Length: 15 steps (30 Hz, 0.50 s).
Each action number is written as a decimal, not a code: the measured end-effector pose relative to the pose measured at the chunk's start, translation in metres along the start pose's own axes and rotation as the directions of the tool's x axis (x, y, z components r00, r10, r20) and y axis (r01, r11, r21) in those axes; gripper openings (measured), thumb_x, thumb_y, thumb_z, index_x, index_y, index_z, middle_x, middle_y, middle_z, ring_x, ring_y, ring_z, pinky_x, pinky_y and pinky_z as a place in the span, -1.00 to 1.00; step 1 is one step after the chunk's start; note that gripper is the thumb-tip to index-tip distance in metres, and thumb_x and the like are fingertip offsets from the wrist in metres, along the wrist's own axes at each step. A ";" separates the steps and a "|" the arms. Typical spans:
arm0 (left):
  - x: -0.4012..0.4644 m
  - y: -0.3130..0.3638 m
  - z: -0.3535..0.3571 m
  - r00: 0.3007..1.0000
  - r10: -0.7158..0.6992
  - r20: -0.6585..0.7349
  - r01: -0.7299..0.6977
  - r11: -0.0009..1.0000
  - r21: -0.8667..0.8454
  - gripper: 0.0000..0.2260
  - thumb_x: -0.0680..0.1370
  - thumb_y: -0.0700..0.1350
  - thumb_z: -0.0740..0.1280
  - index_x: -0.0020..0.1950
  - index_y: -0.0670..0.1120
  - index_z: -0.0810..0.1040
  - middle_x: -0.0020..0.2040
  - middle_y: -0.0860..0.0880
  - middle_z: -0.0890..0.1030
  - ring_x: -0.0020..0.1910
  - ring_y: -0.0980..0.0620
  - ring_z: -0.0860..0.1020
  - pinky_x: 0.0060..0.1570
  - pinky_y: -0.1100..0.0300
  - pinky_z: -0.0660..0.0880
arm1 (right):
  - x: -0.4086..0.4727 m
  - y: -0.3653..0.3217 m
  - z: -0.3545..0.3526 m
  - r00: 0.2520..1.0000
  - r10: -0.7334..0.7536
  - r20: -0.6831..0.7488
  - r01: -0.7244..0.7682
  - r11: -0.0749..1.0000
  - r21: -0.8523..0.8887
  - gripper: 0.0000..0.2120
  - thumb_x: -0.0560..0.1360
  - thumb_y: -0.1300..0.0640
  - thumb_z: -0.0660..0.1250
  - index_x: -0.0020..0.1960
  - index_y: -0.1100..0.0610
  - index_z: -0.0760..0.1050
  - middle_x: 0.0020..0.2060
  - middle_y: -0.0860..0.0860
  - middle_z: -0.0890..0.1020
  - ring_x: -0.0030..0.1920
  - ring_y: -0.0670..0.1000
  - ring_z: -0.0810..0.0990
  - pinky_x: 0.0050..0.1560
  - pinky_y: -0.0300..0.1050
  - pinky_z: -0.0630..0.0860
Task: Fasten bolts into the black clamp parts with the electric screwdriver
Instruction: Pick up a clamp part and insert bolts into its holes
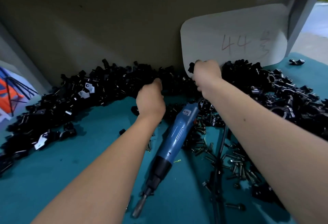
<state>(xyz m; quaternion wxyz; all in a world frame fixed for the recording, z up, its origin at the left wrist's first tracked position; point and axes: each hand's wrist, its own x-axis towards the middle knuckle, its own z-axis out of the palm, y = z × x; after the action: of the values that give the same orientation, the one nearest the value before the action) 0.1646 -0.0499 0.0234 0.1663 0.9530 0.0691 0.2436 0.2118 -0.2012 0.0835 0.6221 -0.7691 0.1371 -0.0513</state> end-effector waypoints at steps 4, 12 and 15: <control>-0.024 0.004 -0.024 0.962 -0.272 -0.022 0.210 0.789 -0.577 -0.84 0.54 -0.09 0.53 0.05 -0.09 0.62 -0.11 0.01 0.66 -0.18 0.05 0.61 -0.07 0.08 0.60 | -0.063 0.013 -0.012 0.979 0.029 0.202 -0.102 0.927 0.361 -0.79 0.72 0.12 0.10 0.06 0.18 0.46 -0.30 0.07 0.43 -0.48 -0.05 0.32 -0.51 -0.23 0.27; -0.105 -0.012 -0.068 0.817 -0.362 0.449 0.421 -0.158 -0.893 -0.96 0.58 -0.33 0.42 -0.02 -0.22 0.60 -0.33 -0.01 0.68 -0.41 0.09 0.62 -0.24 0.26 0.62 | -0.132 0.060 -0.035 0.867 -0.281 0.410 0.218 0.956 0.195 -0.80 0.69 0.24 0.28 0.10 0.06 0.67 -0.22 0.01 0.69 -0.41 -0.03 0.50 -0.45 -0.20 0.40; -0.123 -0.019 -0.074 0.826 -0.301 0.477 0.440 -0.185 -0.879 -0.85 0.57 -0.43 0.34 0.04 -0.22 0.61 -0.19 -0.10 0.72 -0.28 -0.02 0.70 -0.18 0.23 0.64 | -0.135 0.066 -0.036 0.845 -0.401 0.355 0.388 0.915 0.109 -0.70 0.65 0.24 0.32 0.15 -0.15 0.64 -0.17 -0.07 0.75 -0.35 -0.16 0.57 -0.33 -0.24 0.48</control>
<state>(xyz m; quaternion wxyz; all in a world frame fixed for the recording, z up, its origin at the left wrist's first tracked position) 0.0204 -0.0369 0.0236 0.8593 0.4797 0.1397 0.1094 0.0638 -0.2108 0.0395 0.6254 -0.7661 -0.1441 -0.0345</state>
